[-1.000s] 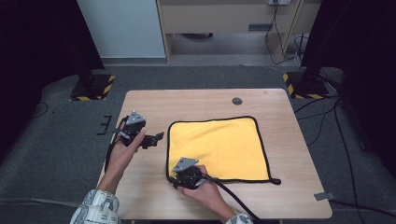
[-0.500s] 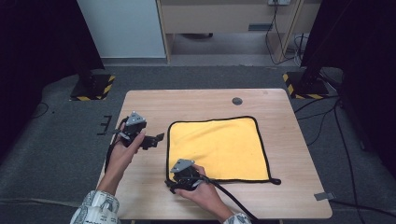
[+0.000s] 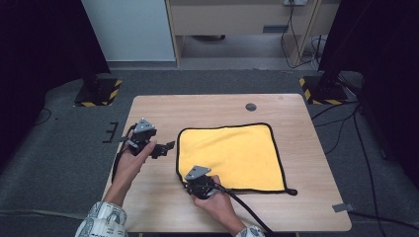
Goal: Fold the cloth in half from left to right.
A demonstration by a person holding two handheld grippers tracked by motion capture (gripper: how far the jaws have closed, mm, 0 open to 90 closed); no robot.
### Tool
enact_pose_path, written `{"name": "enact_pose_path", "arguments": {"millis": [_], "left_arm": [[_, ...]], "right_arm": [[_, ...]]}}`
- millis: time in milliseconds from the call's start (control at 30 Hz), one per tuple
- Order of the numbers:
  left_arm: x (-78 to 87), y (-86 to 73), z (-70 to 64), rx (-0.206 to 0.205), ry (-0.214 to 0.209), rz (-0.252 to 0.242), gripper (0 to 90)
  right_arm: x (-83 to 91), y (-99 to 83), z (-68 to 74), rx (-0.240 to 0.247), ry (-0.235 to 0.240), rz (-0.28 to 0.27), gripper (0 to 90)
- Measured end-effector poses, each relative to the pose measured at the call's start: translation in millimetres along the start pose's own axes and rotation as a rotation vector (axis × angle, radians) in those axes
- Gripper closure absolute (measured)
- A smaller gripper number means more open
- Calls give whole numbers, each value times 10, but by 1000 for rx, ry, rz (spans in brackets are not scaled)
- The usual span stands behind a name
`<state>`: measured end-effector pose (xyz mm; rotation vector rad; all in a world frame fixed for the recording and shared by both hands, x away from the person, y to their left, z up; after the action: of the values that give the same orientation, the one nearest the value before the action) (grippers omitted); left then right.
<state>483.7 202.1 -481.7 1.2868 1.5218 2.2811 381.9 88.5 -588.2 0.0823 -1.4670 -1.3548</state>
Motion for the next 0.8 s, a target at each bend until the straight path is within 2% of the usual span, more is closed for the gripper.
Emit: {"name": "enact_pose_path", "arguments": {"millis": [100,267,367,500,800], "left_arm": [[-35,4,41,5,5,-6,104],[-141,-14,65,-12,0,11,155],[-268,-52,74,-38,0,35,240],[-456,-110,106,-48,-2,63,312],[-782,-322,265,-30,22,131,420]], "right_arm": [[40,8,49,-15,21,-16,823],[89,3,171,-25,60,-25,825],[111,-9,230,-30,75,-29,825],[146,-6,274,-30,93,-37,825],[152,31,306,-51,106,-44,824]]}}
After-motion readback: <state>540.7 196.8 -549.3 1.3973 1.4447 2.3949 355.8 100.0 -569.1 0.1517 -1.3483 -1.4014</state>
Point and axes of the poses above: each handheld gripper's, and its own axes: x roughly backward along the jaws, y roughly out of its top, z roughly to its left, the point moved 9 cm from there along -x, roughly forward along the jaws, and after that the axes turned 14 degrees about -x, right-handed, at the moved point
